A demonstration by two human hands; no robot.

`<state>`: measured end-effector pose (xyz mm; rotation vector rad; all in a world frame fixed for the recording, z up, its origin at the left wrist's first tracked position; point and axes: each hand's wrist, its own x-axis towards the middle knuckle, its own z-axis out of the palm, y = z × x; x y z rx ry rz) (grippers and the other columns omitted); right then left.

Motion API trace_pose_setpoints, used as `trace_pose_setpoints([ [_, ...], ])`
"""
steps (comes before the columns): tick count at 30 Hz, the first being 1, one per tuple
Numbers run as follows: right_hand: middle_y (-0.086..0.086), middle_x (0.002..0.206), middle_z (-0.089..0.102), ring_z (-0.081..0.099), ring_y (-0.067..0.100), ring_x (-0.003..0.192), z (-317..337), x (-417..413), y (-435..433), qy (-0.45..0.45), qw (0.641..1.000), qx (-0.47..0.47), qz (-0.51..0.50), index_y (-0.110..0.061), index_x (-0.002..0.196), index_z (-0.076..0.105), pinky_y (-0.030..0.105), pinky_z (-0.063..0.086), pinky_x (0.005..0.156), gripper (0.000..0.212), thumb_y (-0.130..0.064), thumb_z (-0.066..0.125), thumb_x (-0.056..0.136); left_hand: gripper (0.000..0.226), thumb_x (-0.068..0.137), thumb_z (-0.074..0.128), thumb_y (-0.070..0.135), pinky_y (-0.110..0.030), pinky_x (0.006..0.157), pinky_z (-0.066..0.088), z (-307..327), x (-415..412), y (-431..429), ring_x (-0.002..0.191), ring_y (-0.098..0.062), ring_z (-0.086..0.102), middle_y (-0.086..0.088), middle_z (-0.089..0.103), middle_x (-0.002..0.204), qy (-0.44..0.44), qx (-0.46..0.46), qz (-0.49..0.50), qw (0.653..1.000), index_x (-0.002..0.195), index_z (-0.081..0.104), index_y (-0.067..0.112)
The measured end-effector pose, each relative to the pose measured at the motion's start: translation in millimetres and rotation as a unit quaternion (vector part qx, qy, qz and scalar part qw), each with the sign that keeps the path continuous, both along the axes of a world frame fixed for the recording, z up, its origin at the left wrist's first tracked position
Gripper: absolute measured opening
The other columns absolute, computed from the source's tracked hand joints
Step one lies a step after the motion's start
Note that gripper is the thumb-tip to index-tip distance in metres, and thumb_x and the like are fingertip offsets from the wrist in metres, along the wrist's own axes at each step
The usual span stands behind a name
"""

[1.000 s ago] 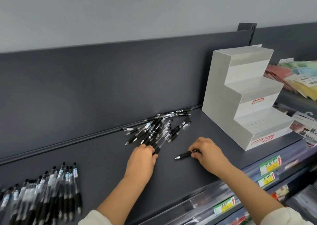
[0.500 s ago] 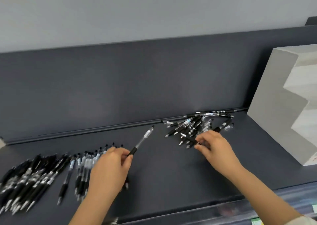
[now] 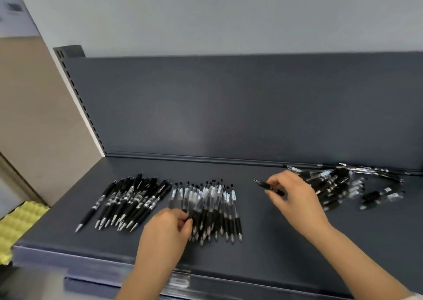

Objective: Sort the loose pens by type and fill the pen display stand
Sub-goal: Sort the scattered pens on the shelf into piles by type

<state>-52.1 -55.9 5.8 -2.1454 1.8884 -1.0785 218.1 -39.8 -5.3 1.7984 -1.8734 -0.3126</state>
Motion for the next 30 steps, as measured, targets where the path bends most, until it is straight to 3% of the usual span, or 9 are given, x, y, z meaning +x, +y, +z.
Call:
trace_pose_setpoints([
  [6,-0.013,0.085,0.055,0.057,0.01,0.082,-2,15,0,0.031,0.999,-0.038,0.014,-0.022,0.087,0.062,0.038,0.052,0.065,0.013,-0.014,0.07,0.08,0.027,0.088,0.058,0.039,-0.023,0.067,0.05,-3,-1,-4,0.076,-0.005,0.055,0.013,0.056,0.082,0.015,0.009,-0.066,0.998,0.112,0.06,0.03],
  [10,-0.012,0.088,0.057,0.06,0.012,0.072,-2,22,4,0.063,0.996,-0.063,0.025,-0.022,0.088,0.061,0.035,0.054,0.055,0.018,-0.011,0.071,0.078,0.022,0.088,0.055,0.043,-0.022,0.072,0.05,0,-4,-13,0.078,-0.003,0.054,0.015,0.055,0.084,0.027,-0.023,-0.097,0.995,0.101,0.066,0.028],
  [12,-0.01,0.089,0.057,0.06,0.013,0.068,0,29,6,0.098,0.991,-0.081,0.042,-0.023,0.089,0.06,0.031,0.052,0.049,0.023,-0.009,0.072,0.076,0.022,0.089,0.053,0.043,-0.012,0.07,0.045,6,-8,-15,0.078,-0.001,0.054,0.017,0.056,0.084,0.053,-0.032,-0.112,0.992,0.096,0.067,0.028],
  [17,-0.004,0.087,0.061,0.061,0.017,0.068,5,56,3,0.219,0.965,-0.106,0.096,-0.018,0.087,0.062,0.026,0.047,0.043,0.031,-0.005,0.078,0.065,0.027,0.079,0.046,0.059,-0.013,0.061,0.046,25,-19,-11,0.064,0.0,0.059,0.012,0.065,0.068,0.195,0.058,-0.164,0.965,0.073,0.061,0.037],
  [21,-0.001,0.085,0.062,0.06,0.018,0.068,9,75,-2,0.256,0.952,-0.112,0.125,-0.015,0.083,0.064,0.028,0.048,0.043,0.037,-0.001,0.082,0.054,0.007,0.082,0.067,0.034,-0.011,0.066,0.048,26,-16,-12,0.071,0.004,0.063,0.017,0.069,0.072,0.24,0.098,-0.176,0.95,0.077,0.066,0.039],
  [25,-0.002,0.091,0.063,0.062,0.016,0.076,7,92,-6,0.213,0.96,-0.112,0.139,-0.015,0.089,0.067,0.026,0.053,0.051,0.029,-0.005,0.08,0.065,0.01,0.082,0.069,0.024,-0.014,0.069,0.052,21,3,-16,0.072,0.0,0.064,0.012,0.071,0.076,0.241,0.085,-0.15,0.955,0.081,0.071,0.033],
  [28,-0.006,0.098,0.061,0.061,0.013,0.085,1,95,-8,0.116,0.988,-0.075,0.072,-0.018,0.099,0.067,0.019,0.051,0.061,0.023,-0.015,0.073,0.077,0.006,0.084,0.067,0.023,-0.01,0.066,0.049,17,27,-21,0.072,-0.001,0.063,0.012,0.069,0.074,0.227,0.03,-0.069,0.971,0.087,0.072,0.026],
  [30,-0.007,0.107,0.056,0.057,0.012,0.099,-7,92,-12,0.066,0.998,-0.006,0.01,-0.018,0.112,0.063,0.022,0.047,0.076,0.028,-0.024,0.065,0.086,0.011,0.085,0.066,0.023,-0.007,0.064,0.045,14,46,-24,0.072,0.0,0.061,0.013,0.067,0.076,0.201,-0.024,0.001,0.979,0.094,0.072,0.02],
])
